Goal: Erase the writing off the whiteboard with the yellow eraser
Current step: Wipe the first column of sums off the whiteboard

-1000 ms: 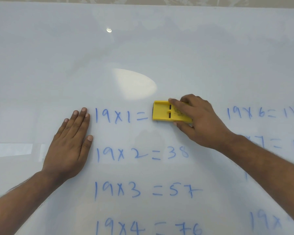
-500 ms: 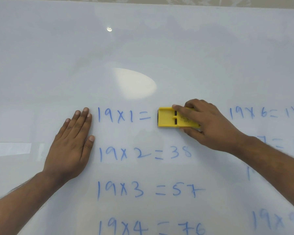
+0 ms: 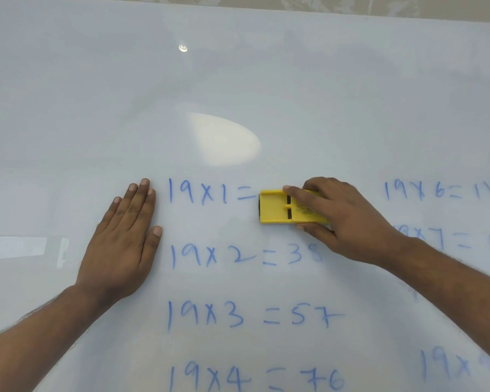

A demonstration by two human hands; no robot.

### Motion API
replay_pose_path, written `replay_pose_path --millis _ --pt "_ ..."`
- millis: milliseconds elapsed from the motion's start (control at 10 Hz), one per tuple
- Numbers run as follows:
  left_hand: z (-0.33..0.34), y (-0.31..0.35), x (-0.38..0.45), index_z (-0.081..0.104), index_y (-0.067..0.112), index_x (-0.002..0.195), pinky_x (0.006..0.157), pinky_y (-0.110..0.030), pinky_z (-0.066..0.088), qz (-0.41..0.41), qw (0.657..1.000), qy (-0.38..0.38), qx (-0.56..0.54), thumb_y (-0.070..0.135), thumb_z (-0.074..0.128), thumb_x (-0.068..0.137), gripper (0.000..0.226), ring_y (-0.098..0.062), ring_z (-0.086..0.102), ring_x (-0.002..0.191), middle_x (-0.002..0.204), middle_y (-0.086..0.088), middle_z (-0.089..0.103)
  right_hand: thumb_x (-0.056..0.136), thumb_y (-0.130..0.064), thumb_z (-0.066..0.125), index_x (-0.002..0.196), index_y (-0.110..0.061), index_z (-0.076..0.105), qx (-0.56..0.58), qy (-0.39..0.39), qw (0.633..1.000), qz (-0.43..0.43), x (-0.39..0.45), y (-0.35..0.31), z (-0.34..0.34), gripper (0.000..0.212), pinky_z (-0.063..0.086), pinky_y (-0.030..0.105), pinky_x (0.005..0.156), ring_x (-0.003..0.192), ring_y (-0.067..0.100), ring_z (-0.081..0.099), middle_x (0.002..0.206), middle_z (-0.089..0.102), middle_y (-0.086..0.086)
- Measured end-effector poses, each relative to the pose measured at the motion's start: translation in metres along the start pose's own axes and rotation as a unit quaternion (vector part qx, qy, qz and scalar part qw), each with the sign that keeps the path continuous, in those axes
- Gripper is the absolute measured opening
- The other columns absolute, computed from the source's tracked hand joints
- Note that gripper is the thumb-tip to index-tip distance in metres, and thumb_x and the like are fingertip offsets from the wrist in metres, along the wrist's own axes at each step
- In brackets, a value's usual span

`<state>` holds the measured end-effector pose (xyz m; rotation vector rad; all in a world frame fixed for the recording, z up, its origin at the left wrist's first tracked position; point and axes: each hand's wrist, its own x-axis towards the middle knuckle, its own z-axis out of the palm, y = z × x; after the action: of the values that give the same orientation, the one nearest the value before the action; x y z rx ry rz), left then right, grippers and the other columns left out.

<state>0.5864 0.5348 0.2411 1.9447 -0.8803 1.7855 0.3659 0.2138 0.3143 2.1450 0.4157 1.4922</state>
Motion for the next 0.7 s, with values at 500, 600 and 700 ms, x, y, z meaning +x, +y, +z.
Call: replay_pose_path --millis 500,600,700 --pt "0.000 -0.002 -0.001 0.013 0.010 0.161 0.128 -0.033 0.002 0.004 1.000 -0.004 0.000 0.036 0.023 0.105 0.062 -0.014 0.004 0.158 0.171 0.000 0.007 0.091 -0.030 0.065 0.144 -0.019 0.045 0.036 0.023 0.999 0.028 0.027 -0.029 0.013 0.058 0.031 0.029 0.088 0.102 0.026 0.050 0.117 0.053 0.008" --pt "-0.002 -0.004 -0.003 0.013 0.010 0.161 0.129 -0.034 0.003 0.004 1.000 -0.007 0.000 0.036 0.023 0.105 0.063 -0.014 0.004 0.158 0.171 0.000 0.007 0.091 -0.031 0.066 0.143 -0.019 0.045 0.019 -0.002 1.000 -0.004 0.021 -0.022 0.010 0.057 0.040 0.037 0.087 0.100 0.027 0.052 0.117 0.054 0.008" --pt "-0.004 -0.010 -0.006 0.014 0.010 0.161 0.129 -0.035 0.004 0.001 1.000 -0.005 0.004 0.036 0.023 0.105 0.062 -0.014 0.004 0.158 0.171 -0.001 0.008 0.091 -0.031 0.065 0.143 -0.019 0.046 0.015 0.016 1.000 0.007 0.033 -0.021 0.010 0.057 0.040 0.036 0.086 0.099 0.028 0.052 0.116 0.054 0.008"
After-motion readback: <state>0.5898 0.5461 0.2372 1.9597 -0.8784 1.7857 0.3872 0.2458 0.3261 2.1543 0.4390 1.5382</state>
